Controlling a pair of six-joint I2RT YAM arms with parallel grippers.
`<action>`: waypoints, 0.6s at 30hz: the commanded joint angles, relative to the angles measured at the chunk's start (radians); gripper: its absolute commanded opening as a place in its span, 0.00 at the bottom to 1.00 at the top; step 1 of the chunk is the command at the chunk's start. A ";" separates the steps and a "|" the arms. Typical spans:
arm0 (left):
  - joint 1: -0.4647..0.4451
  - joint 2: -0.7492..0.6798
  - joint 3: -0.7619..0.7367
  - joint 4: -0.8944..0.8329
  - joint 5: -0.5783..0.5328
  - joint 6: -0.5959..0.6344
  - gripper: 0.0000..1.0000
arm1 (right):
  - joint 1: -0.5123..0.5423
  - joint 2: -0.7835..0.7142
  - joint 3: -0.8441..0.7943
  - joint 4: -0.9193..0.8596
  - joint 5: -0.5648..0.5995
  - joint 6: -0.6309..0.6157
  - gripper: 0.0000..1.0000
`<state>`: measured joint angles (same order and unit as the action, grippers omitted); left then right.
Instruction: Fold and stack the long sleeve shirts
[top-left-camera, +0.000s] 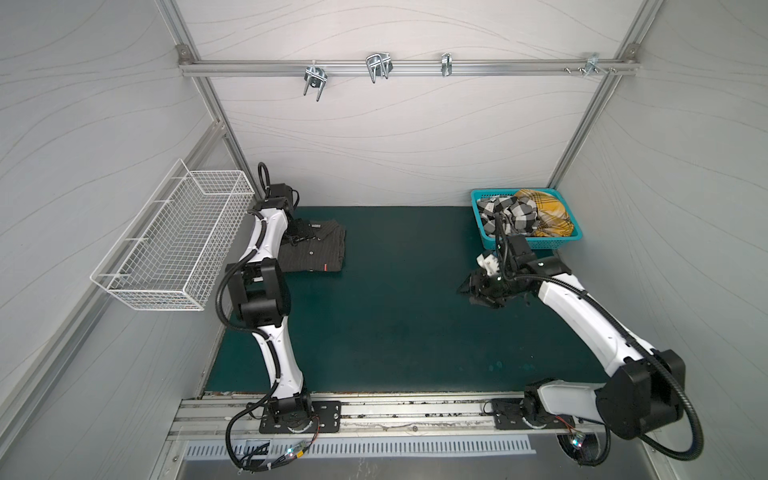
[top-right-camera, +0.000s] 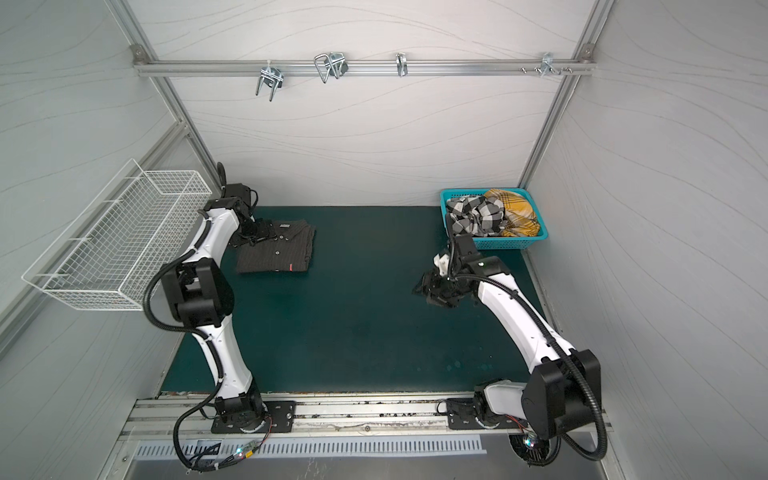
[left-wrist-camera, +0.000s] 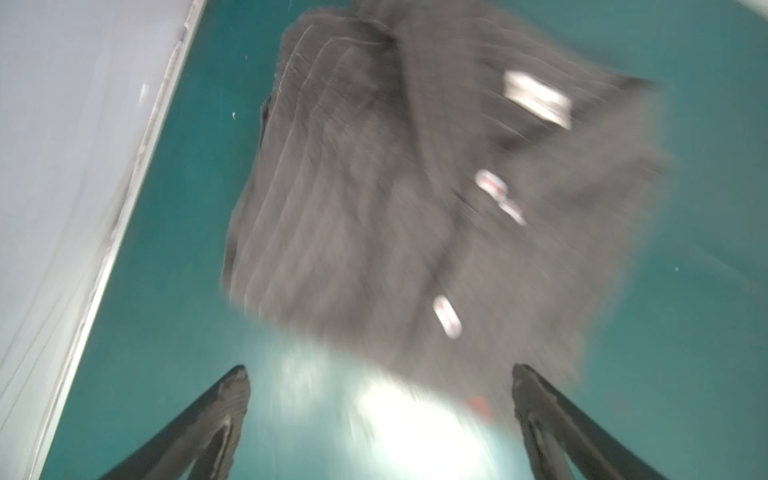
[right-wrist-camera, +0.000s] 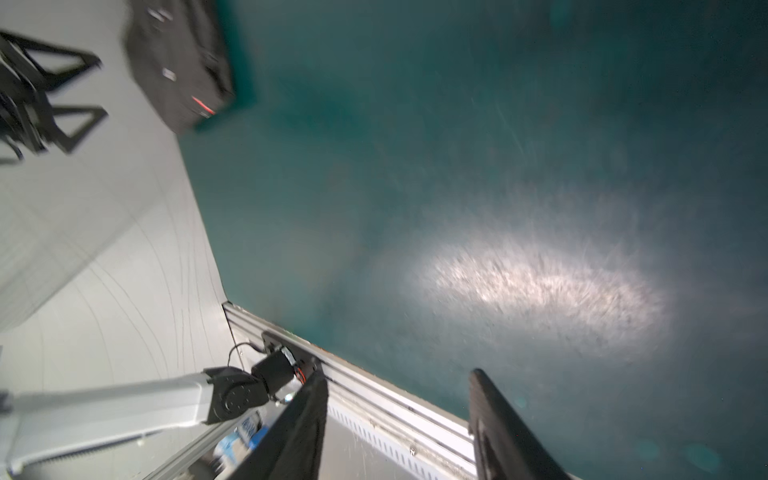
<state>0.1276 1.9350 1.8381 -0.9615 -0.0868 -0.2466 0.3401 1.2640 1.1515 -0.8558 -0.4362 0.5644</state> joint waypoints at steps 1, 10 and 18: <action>-0.092 -0.227 -0.108 -0.002 0.004 -0.052 0.99 | 0.003 -0.081 0.111 -0.101 0.080 -0.020 0.58; -0.433 -0.951 -0.794 0.300 -0.112 -0.179 0.99 | -0.003 -0.380 0.010 0.056 0.316 0.054 0.76; -0.431 -1.342 -1.358 0.768 -0.396 0.068 0.99 | -0.011 -0.626 -0.508 0.484 0.771 0.093 0.99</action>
<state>-0.3077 0.6151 0.5564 -0.4477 -0.3267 -0.2806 0.3367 0.6430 0.7197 -0.5354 0.0704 0.6243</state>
